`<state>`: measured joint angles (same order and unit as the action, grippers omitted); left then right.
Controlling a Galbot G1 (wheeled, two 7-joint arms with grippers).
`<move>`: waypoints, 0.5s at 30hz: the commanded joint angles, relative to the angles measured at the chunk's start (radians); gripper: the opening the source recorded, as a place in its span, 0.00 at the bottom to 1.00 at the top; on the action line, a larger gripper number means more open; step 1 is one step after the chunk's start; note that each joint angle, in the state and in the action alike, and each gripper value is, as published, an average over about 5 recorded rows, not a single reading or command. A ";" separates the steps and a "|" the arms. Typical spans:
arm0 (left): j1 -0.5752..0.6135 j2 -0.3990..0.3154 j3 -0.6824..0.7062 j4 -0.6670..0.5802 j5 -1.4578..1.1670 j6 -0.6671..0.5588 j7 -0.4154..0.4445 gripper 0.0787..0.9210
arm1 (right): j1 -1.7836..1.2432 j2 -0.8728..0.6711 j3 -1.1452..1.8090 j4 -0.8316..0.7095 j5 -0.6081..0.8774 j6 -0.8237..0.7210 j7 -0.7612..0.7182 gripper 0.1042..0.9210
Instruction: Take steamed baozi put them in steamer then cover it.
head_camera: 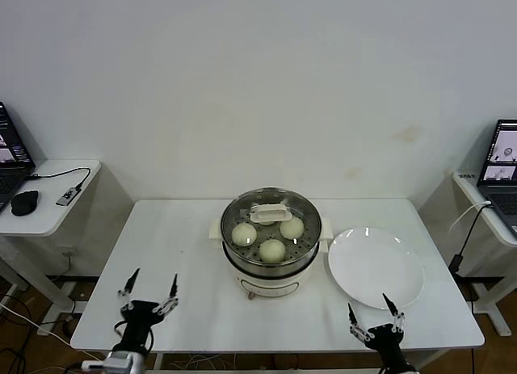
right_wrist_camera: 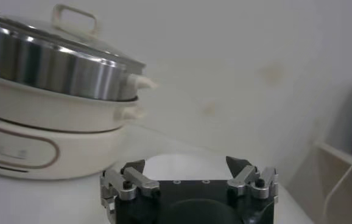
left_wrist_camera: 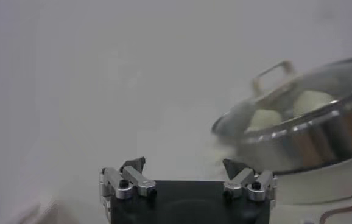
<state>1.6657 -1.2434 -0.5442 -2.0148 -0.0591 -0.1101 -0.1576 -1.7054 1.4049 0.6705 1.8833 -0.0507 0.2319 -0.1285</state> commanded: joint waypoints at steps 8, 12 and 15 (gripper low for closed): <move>0.119 -0.047 -0.125 0.068 -0.204 -0.122 0.014 0.88 | -0.047 -0.050 -0.060 0.017 0.072 0.008 -0.014 0.88; 0.127 -0.049 -0.118 0.066 -0.202 -0.120 0.031 0.88 | -0.053 -0.049 -0.069 0.024 0.075 0.002 -0.014 0.88; 0.126 -0.051 -0.113 0.066 -0.197 -0.115 0.040 0.88 | -0.055 -0.049 -0.073 0.027 0.077 -0.007 -0.013 0.88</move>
<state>1.7638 -1.2851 -0.6350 -1.9638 -0.2124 -0.1996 -0.1350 -1.7467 1.3681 0.6151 1.9044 0.0068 0.2340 -0.1390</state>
